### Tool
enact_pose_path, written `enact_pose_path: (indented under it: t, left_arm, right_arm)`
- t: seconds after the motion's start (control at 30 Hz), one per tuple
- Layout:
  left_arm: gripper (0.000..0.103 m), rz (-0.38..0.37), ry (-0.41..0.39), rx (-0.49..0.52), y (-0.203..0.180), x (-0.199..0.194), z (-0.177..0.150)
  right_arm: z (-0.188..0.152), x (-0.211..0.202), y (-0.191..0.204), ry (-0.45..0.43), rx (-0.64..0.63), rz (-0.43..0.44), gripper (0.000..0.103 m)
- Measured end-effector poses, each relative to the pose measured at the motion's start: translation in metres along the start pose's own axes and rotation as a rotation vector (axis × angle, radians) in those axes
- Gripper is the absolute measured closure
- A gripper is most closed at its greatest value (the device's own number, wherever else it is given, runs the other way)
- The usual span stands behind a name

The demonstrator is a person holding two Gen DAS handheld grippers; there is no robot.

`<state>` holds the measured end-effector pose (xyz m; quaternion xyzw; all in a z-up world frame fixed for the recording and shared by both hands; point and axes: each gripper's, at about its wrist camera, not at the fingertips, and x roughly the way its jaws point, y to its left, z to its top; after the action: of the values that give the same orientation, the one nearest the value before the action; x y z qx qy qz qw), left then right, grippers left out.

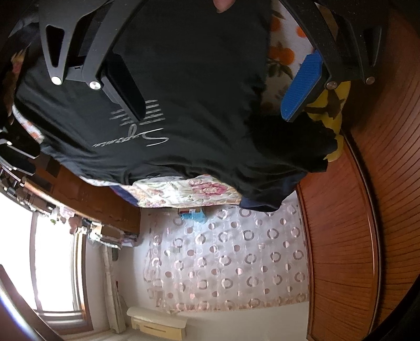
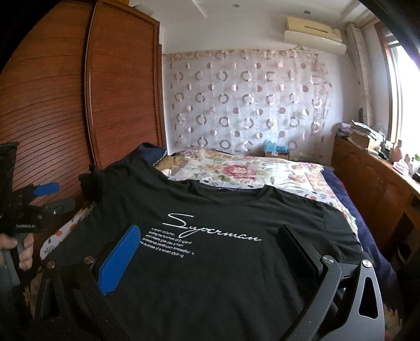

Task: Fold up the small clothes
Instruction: 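Grasp the black T-shirt's sleeve edge with the left gripper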

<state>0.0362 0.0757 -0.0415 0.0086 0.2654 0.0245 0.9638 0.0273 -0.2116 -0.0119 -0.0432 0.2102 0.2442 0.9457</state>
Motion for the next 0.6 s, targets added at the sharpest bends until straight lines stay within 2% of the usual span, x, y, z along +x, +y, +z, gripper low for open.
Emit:
enact_pose_path:
  t: [0.17,0.27,0.4,0.5,0.6]
  left_arm:
    - [0.003,-0.033,0.045,-0.024,0.031,0.019,0.005]
    - [0.007,-0.021,0.07,-0.022,0.049,0.03,0.011]
    - [0.015,0.01,0.087,-0.027,0.076,0.043,0.022]
    - [0.021,0.01,0.096,-0.07,0.096,0.053,0.03]
    - [0.032,0.008,0.113,-0.107,0.115,0.066,0.037]
  right_arm:
    - [0.002,0.012,-0.001,0.022,-0.014,0.02,0.0]
    - [0.003,0.022,-0.003,0.041,-0.027,0.032,0.0]
    - [0.006,0.032,-0.003,0.062,-0.032,0.059,0.0]
    - [0.007,0.035,-0.005,0.076,-0.038,0.079,0.0]
    - [0.009,0.042,-0.005,0.09,-0.049,0.093,0.0]
